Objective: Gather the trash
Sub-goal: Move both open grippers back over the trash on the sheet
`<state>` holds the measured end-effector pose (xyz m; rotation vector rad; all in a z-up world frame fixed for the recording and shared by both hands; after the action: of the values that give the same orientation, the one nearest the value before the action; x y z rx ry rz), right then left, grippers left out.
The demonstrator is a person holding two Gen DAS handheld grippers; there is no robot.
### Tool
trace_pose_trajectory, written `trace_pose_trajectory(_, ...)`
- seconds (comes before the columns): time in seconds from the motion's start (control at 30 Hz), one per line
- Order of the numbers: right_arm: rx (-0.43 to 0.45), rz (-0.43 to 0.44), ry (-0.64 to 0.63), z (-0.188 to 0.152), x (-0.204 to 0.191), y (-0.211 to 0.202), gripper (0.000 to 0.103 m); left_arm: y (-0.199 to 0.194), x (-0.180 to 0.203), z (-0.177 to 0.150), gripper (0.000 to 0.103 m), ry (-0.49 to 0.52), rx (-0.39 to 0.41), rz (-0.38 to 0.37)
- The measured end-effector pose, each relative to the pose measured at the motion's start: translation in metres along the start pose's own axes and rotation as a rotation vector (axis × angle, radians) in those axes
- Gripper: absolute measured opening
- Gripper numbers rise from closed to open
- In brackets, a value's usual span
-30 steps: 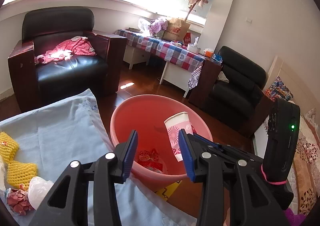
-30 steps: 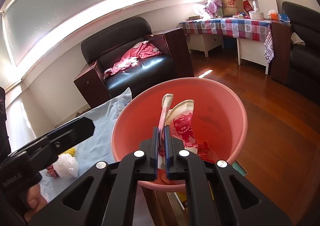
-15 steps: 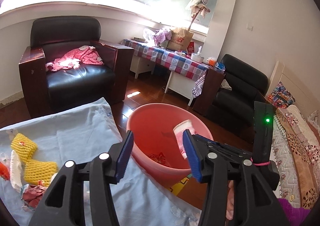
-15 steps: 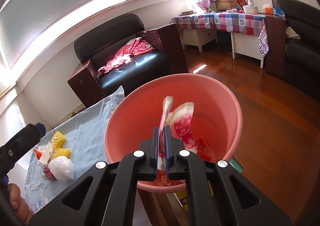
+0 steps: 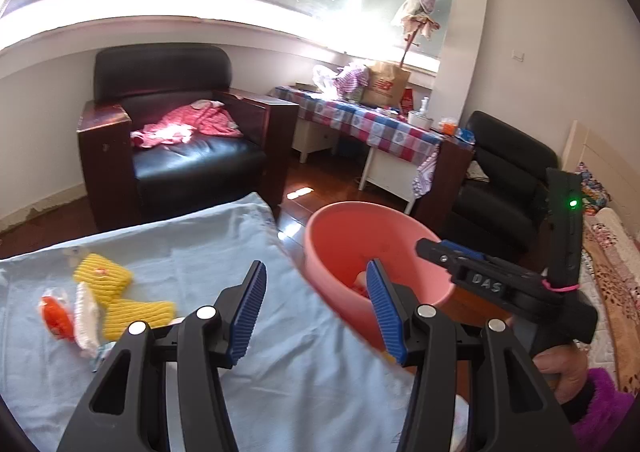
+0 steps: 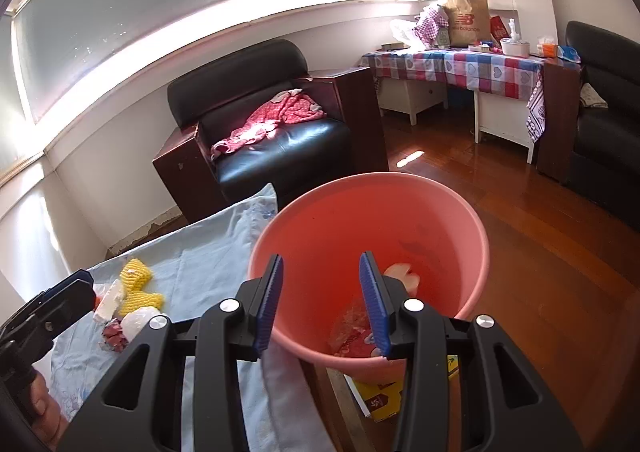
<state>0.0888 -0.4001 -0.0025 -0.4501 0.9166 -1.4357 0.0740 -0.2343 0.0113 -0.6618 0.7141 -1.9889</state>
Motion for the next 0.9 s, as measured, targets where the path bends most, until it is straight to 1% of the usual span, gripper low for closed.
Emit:
trace_pose_trajectory(0.07,0.004,0.019,-0.003,-0.002,-0.007,-0.006,0.04,-0.006,-0.005,-0.005,0.051,0.004,0.007,0.033)
trace_pose_trajectory(0.27,0.009,0.051,-0.033,-0.012,-0.028,-0.021,0.04,-0.026,-0.023,-0.02,0.051,-0.024,0.023,0.092)
trace_pose_trajectory(0.5,-0.02,0.076,-0.088,-0.027,-0.057,-0.027,0.04,-0.048,-0.041,-0.04,0.052,-0.063,0.03,0.133)
trace_pose_trajectory(0.67,-0.036,0.095,-0.12,-0.039,-0.077,-0.029,0.04,-0.06,-0.059,-0.055,0.054,-0.114,0.021,0.146)
trace_pose_trajectory(0.9,-0.057,0.111,-0.144,-0.051,-0.097,-0.027,0.04,-0.084,-0.085,-0.078,0.054,-0.151,0.045,0.199)
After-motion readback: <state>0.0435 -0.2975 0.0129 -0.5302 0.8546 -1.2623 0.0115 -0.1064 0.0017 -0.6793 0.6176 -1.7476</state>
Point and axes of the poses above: each gripper's, at about its wrist camera, not at the fingertips, and y roughly the way its jaws point, x to its right, z to its top, the point moved 6 cm from there along y, roughly the way its jaws point, and after that the axes turned 15 degrees about -x, right-handed, at the moved point
